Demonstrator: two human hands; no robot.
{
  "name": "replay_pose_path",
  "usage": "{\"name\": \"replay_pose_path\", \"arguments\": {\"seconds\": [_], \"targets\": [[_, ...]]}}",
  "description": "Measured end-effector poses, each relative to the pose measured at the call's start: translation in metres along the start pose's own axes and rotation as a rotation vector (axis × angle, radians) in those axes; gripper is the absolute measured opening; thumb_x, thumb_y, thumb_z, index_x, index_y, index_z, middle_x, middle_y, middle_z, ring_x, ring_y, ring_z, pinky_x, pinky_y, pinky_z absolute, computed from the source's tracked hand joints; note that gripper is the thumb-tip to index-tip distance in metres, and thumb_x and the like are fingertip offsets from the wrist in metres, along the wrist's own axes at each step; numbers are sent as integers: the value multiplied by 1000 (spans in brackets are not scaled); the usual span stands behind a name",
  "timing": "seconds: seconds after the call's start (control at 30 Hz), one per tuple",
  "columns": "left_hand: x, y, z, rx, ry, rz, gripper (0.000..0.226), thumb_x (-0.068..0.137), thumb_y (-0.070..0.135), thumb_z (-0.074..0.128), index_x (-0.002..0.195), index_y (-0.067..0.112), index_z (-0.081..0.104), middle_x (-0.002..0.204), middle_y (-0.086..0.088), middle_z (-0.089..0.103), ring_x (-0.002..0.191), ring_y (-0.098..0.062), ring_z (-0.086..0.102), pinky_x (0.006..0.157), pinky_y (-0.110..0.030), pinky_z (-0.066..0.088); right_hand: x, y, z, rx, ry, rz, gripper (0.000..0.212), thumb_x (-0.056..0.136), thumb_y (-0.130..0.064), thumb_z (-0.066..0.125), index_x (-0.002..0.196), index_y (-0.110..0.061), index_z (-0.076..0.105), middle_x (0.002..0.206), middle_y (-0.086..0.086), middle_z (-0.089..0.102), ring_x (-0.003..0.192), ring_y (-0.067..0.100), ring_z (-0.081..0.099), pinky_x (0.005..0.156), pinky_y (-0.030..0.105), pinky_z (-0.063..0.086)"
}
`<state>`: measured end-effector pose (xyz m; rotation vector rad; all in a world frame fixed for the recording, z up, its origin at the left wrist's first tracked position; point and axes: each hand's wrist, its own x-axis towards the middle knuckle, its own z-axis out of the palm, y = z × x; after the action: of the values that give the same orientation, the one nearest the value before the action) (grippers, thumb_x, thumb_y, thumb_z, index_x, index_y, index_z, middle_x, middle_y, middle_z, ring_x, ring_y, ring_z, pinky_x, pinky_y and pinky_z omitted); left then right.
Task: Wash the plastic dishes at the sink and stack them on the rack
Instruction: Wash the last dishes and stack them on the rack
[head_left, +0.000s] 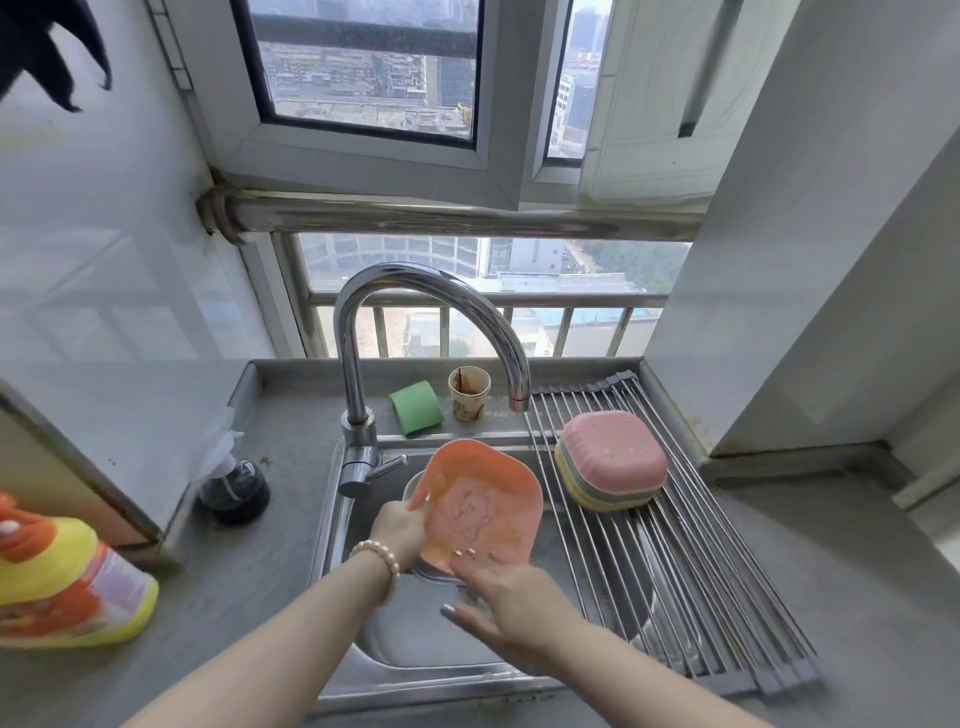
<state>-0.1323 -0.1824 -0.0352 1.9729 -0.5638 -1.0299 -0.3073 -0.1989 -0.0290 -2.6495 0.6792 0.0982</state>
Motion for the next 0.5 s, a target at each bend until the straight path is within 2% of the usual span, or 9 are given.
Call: {"name": "replay_pose_path", "arguments": {"seconds": [0.03, 0.07, 0.13, 0.17, 0.23, 0.3, 0.4, 0.5], "targets": [[3, -2, -2, 14, 8, 4, 37, 97, 29, 53, 71, 6, 63, 63, -3, 57, 63, -20, 53, 59, -28, 40, 0, 6, -2, -98, 26, 7, 104, 80, -77, -6, 133, -9, 52, 135, 13, 54, 129, 32, 46, 112, 40, 32], [4, -3, -4, 42, -3, -4, 35, 97, 27, 53, 75, 3, 65, 64, -4, 57, 67, -23, 54, 63, -29, 41, 2, 14, -7, -208, 17, 30, 113, 77, -76, -14, 132, -3, 52, 136, 16, 53, 131, 33, 44, 114, 41, 26], [4, -7, -1, 76, -67, -25, 29, 98, 24, 53, 82, 3, 66, 67, -5, 58, 69, -25, 57, 65, -31, 45, 11, 25, -22, -331, -11, 145, 123, 67, -75, -22, 143, 4, 34, 150, 21, 33, 142, 32, 25, 118, 40, 8], [3, -8, 2, 74, -104, -35, 26, 97, 23, 53, 85, 4, 65, 68, -6, 60, 65, -24, 59, 61, -31, 49, 18, 30, -27, -326, -34, 205, 124, 63, -75, -22, 148, 3, 21, 156, 19, 21, 146, 30, 14, 119, 39, 1], [-3, -7, 9, 40, -147, -59, 27, 97, 27, 55, 89, 4, 65, 70, -7, 63, 60, -23, 61, 52, -30, 51, 31, 29, -38, -251, -77, 243, 113, 66, -76, -16, 153, -5, 3, 160, 12, -1, 148, 23, -5, 118, 38, -9], [-4, -5, 15, -8, -187, -55, 40, 97, 37, 52, 96, 0, 68, 75, -12, 67, 64, -25, 63, 52, -29, 50, 41, 20, -39, -109, -113, 228, 88, 87, -70, 2, 153, -12, -6, 159, 3, -15, 146, 16, -14, 116, 37, -12], [-4, -2, 17, -99, -236, -62, 60, 97, 55, 38, 100, 5, 72, 93, -17, 72, 79, -27, 68, 63, -30, 54, 50, -1, -33, 168, -108, 179, 72, 100, -54, 19, 152, -11, -6, 159, 5, -12, 146, 16, -13, 117, 33, -10], [1, 0, 10, -81, -138, -72, 72, 94, 62, 32, 85, 3, 71, 85, -18, 72, 81, -32, 68, 75, -40, 56, 44, -12, -28, 258, -152, 29, 69, 99, -51, 30, 153, -18, 3, 161, 6, 5, 147, 17, 1, 118, 34, 1]]}}
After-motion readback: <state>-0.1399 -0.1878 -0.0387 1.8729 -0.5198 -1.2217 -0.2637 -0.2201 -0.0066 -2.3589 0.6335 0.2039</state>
